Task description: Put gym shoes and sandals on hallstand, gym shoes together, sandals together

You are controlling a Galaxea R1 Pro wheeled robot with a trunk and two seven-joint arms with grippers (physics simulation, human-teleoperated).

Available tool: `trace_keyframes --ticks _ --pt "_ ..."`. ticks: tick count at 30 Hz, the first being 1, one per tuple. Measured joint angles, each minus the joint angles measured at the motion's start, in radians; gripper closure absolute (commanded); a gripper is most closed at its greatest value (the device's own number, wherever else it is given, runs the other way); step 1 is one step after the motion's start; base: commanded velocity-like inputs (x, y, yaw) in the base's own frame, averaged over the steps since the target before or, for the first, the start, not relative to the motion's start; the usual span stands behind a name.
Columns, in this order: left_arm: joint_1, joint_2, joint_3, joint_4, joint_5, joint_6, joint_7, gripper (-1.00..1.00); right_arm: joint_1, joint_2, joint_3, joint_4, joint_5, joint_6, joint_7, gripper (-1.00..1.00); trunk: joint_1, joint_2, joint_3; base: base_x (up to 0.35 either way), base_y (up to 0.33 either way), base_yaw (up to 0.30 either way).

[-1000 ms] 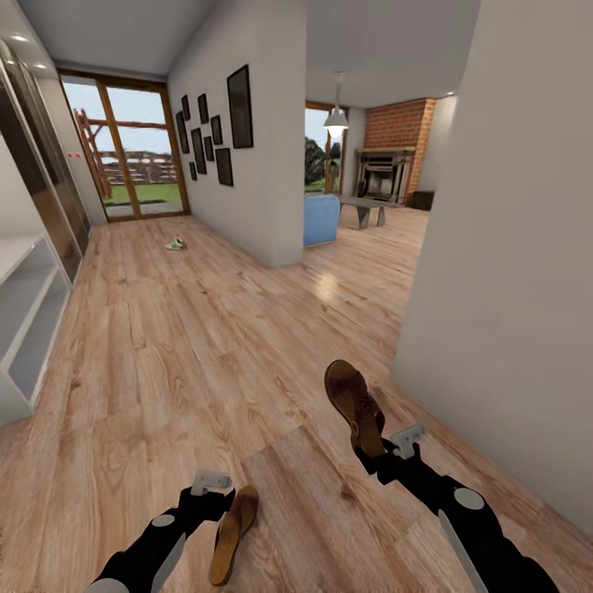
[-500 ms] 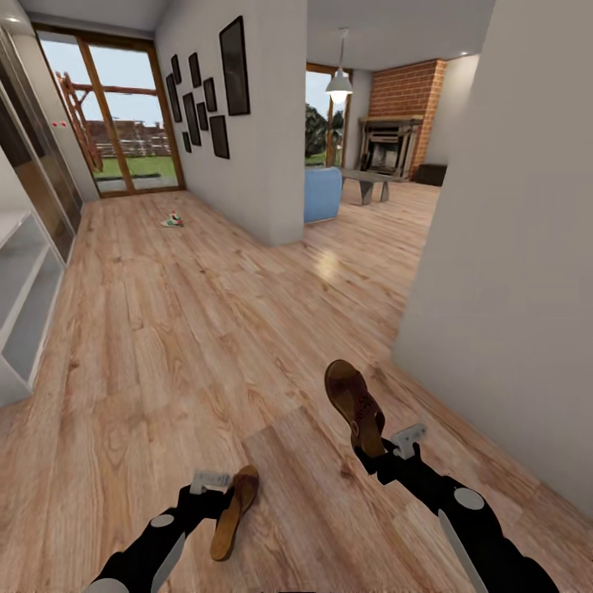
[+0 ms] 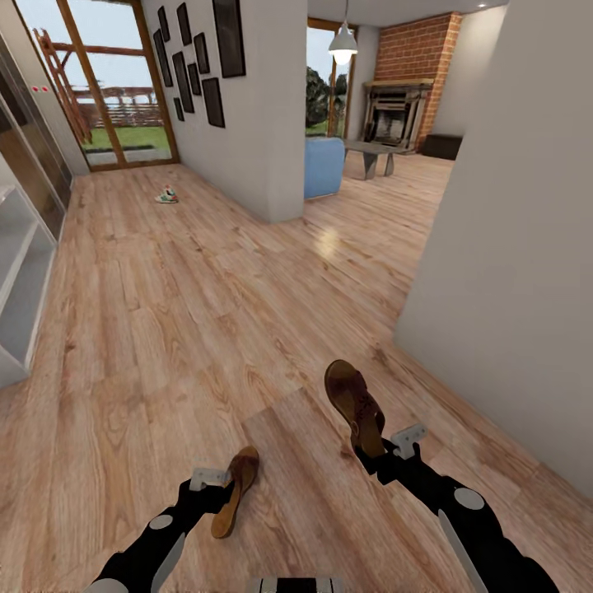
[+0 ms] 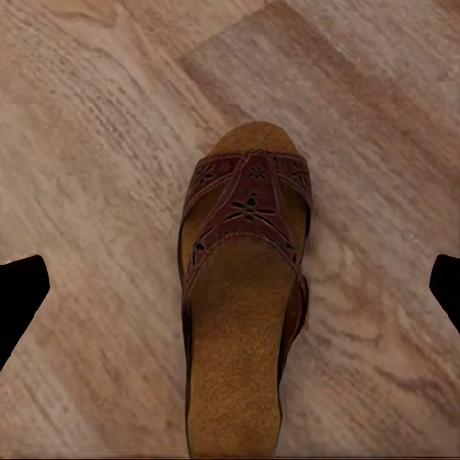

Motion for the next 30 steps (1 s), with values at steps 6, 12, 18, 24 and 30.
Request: trace_keyframes --ticks 6,12,18,24,30 --pt "0.0 0.001 0.003 0.0 0.001 0.0 0.0 -1.0 0.0 0.0 0.0 0.0 0.0 0.0 0.0 1.0 0.003 -0.001 -0.033 0.0 0.0 0.0" --pt "0.0 0.002 0.004 0.0 0.001 0.001 0.0 -1.0 0.0 0.0 0.0 0.0 0.0 0.0 0.0 1.0 0.005 -0.003 -0.066 0.0 0.0 0.0" --pt "0.0 0.002 0.005 0.0 0.002 0.0 0.0 -1.0 0.0 0.0 0.0 0.0 0.0 0.0 0.0 1.0 0.008 -0.004 -0.098 0.0 0.0 0.0" --pt "0.0 0.002 0.005 0.0 0.002 -0.001 0.0 -1.0 0.0 0.0 0.0 -0.001 -0.001 0.0 0.0 1.0 0.011 -0.006 -0.131 0.0 0.0 0.0" --pt "0.0 0.002 0.004 0.0 0.002 -0.001 0.0 -1.0 0.0 0.0 0.0 -0.001 -0.001 0.0 0.0 1.0 0.013 -0.007 -0.164 0.0 0.0 0.0"
